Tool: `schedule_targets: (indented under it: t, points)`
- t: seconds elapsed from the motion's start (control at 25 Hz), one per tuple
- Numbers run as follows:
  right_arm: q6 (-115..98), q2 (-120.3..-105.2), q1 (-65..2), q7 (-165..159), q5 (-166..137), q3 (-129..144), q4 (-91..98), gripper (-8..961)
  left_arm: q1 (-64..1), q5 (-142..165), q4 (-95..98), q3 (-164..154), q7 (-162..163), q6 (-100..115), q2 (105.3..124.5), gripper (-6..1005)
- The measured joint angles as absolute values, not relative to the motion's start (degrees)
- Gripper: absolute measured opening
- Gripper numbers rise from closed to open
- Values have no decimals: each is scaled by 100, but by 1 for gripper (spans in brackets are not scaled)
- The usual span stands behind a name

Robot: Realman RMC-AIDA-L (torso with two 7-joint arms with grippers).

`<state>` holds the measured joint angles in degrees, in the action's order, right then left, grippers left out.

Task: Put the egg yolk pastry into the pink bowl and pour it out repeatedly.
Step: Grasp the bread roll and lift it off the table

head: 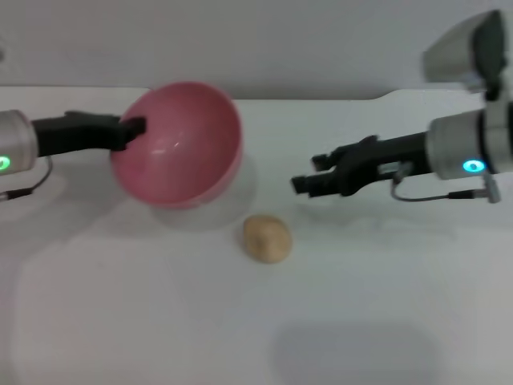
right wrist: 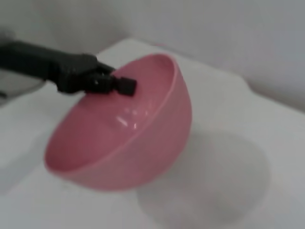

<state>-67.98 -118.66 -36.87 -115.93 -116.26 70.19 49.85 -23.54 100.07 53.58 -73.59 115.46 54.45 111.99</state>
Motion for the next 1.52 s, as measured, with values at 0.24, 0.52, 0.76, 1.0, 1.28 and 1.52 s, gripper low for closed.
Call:
schedule_targets:
  t: [0.24,0.52,0.76,1.0,1.28,1.52]
  points:
    - [-6511,-11884,-4269,-11702,-11909,7598,4386,555,-2317,11918,5959,-6412,13241,6413,11126,18]
    - [-6083,-11913,-4367,-11717,-11778,8514,4316,578,-2140,12653,6430,-5709,13542,7150,11308,23]
    - [-5932,-11920,-4390,-11721,-11658,8995,4269,570,-2085,12671,6549,-5678,13525,7154,11406,24]
    - [-5066,-11954,-4352,-11724,-11419,9858,4156,563,-2122,12676,6572,-5718,13512,7150,11466,25]
    - [-4783,-11940,-4385,-11725,-11223,10149,4029,553,-2130,12681,6628,-5727,13512,7178,11557,25]
    - [-4864,-11908,-4186,-11725,-11183,9777,4121,424,-2128,12692,6642,-5742,13505,7179,11614,25]
